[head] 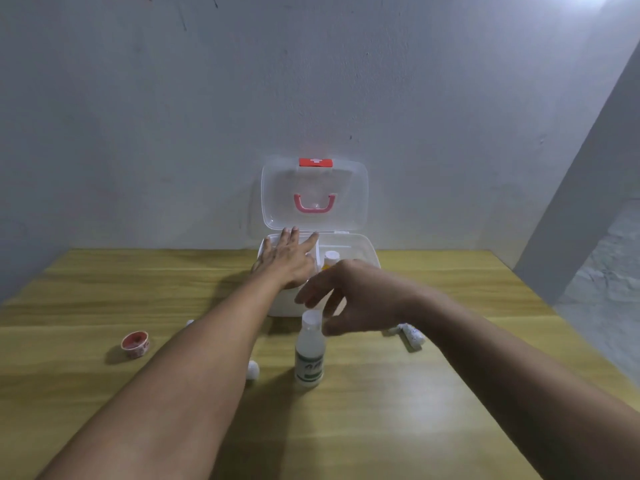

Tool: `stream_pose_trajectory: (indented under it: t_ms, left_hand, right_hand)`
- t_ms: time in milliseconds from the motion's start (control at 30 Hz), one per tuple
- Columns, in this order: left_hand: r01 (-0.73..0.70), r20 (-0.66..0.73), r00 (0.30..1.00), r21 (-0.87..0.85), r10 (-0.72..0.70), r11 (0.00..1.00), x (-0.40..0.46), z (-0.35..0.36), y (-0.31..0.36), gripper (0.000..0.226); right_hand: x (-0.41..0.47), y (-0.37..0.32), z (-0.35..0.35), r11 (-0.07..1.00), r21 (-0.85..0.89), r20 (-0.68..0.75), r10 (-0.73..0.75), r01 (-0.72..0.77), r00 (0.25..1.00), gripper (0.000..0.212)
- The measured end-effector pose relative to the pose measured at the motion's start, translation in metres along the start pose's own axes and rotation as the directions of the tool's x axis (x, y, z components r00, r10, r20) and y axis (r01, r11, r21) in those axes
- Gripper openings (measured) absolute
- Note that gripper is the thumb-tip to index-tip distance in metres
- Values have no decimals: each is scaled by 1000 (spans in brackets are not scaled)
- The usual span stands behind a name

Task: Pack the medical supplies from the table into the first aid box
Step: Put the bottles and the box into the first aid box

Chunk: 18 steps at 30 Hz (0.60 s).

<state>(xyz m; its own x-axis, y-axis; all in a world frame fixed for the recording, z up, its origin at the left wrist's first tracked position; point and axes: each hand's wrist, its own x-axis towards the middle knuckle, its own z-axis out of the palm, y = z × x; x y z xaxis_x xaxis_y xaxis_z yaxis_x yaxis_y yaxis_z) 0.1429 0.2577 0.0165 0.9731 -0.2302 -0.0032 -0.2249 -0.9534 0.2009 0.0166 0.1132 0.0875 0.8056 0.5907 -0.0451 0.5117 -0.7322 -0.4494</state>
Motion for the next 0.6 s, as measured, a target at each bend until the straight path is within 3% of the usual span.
stream_pose_trajectory:
  t_ms: [167, 333, 600]
  left_hand:
    - [-1, 22, 1000, 23, 0, 1000, -2, -1, 2, 53]
    - [2, 18, 1000, 47, -3, 999, 2, 1, 1, 52]
    - [-7, 11, 1000, -6, 7, 1000, -3, 0, 2, 53]
  right_hand:
    - [0, 3, 13, 998, -58, -65, -20, 16, 998, 30]
    - [-9, 8, -18, 999, -34, -200, 14, -21, 980, 28]
    - [-4, 29, -95, 991, 65, -477, 131, -113, 869, 27]
